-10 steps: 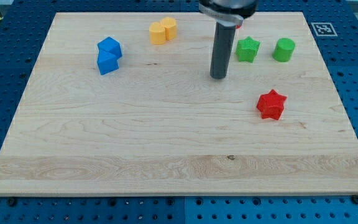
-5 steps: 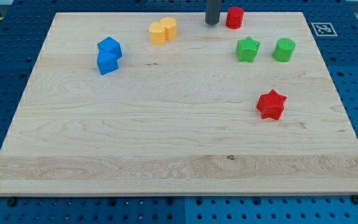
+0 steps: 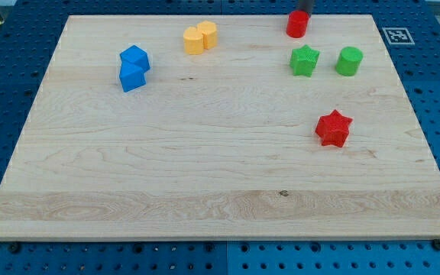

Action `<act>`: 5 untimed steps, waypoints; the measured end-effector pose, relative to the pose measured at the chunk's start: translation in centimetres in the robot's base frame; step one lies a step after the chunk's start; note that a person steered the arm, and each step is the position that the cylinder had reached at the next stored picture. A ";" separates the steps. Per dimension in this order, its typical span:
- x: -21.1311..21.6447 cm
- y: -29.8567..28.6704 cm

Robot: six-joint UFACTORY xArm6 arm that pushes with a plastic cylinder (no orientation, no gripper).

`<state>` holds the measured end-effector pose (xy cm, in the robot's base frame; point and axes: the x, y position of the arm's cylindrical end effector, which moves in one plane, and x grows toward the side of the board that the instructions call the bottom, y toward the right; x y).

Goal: Slide the red circle closer to the green star

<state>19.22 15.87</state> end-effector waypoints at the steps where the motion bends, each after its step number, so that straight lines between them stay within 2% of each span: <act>1: 0.2 -0.7; 5: 7.8 -3.1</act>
<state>26.99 12.74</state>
